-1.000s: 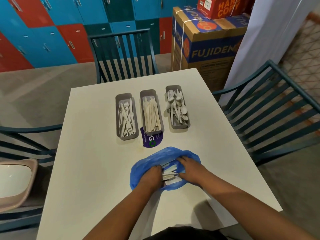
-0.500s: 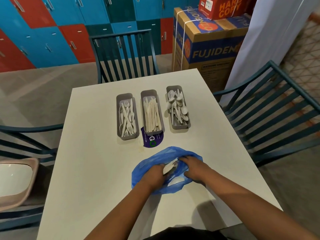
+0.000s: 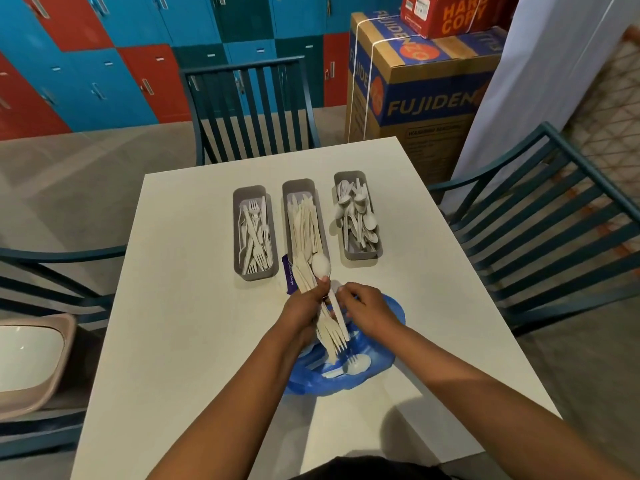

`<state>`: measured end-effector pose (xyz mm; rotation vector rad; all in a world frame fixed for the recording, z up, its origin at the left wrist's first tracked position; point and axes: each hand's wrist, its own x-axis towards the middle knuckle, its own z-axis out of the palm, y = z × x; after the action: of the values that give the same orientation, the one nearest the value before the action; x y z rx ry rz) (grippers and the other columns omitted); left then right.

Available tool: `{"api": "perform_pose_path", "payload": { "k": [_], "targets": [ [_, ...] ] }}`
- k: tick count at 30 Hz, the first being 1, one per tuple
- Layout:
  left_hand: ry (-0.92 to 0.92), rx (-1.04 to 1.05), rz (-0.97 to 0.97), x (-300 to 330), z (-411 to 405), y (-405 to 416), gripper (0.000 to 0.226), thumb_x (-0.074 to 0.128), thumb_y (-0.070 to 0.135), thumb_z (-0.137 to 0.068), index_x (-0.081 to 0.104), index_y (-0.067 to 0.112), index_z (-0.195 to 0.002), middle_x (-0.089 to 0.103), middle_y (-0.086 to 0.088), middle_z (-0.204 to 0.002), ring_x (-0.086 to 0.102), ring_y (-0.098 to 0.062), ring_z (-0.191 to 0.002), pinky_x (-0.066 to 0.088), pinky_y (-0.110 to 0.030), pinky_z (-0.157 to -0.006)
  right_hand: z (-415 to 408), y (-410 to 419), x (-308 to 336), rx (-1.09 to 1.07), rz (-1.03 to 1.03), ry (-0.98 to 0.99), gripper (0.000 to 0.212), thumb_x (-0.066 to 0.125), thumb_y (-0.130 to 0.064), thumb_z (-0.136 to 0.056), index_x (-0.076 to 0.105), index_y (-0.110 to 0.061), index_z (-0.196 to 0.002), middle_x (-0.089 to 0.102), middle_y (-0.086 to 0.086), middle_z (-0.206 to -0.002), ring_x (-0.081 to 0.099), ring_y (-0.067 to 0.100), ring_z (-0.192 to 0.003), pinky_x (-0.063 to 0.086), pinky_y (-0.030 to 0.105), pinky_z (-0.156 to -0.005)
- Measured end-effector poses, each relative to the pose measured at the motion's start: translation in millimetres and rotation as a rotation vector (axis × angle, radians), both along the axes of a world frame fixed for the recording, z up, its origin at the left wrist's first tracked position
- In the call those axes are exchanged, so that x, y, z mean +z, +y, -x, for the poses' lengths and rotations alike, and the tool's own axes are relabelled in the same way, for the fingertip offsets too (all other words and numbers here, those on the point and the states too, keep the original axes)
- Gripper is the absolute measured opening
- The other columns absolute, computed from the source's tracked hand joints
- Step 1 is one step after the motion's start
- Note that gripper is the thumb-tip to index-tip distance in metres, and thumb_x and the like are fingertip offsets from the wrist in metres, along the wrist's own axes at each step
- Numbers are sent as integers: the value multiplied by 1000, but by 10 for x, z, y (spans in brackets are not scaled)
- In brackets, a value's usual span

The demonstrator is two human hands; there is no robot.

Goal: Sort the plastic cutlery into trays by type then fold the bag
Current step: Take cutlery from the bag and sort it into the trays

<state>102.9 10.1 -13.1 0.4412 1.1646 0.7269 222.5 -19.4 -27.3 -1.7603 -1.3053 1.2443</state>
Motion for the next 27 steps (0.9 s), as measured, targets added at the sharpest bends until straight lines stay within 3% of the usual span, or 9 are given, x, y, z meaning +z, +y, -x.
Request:
{"api": "perform_pose_path", "payload": {
  "k": [2,4,7,10,15,22,27],
  "targets": [
    [-2,29,44,-35,29,44,35,57,21,-93,57,0,-121,66,-15,-78,66,-23,-59,56,-34,-54,62,4,29,30,42,21,28,52,-25,-94,58,-18,-68,66,5,-73,62,20,-72,50,32,-70],
    [0,37,41,-68,51,77,32,59,23,-91,60,3,-116,69,-12,-75,66,-23,-66,56,-34,-63,101,9,51,69,43,-43,23,57,-21,-91,53,-13,-69,53,0,-61,50,11,-60,41,25,-60],
    [49,53,14,-57,44,111,17,56,24,-94,62,9,-97,66,-1,-54,62,-11,-46,51,-22,-47,107,51,34,27,38,-40,24,58,-14,-89,48,-11,-67,43,0,-58,40,10,-57,33,24,-56],
    [77,133,49,-48,27,180,24,51,26,-97,59,12,-79,58,4,-50,48,-8,-41,41,-18,-44,52,140,15,-40,34,-49,24,59,-15,-89,51,-6,-69,42,2,-59,37,12,-58,31,23,-55],
    [-149,99,195,6,48,331,41,35,39,-100,48,14,-70,39,5,-43,32,-6,-27,27,-11,-34,-163,319,18,-193,-17,-71,33,56,-17,-92,60,13,-81,53,13,-70,47,19,-68,34,25,-61],
    [-202,85,240,41,71,531,27,33,20,-88,48,12,-66,38,2,-45,29,-8,-28,25,-10,-37,-547,653,-74,-354,10,-144,26,39,-8,-90,53,10,-78,51,14,-69,45,22,-66,32,29,-58],
    [-156,51,247,-47,70,553,20,37,16,-85,47,14,-68,39,3,-45,30,-8,-28,24,-13,-37,-637,837,-97,-285,-17,-247,33,41,-12,-92,39,-15,-59,45,1,-60,40,18,-61,32,30,-60]
  ]
}}
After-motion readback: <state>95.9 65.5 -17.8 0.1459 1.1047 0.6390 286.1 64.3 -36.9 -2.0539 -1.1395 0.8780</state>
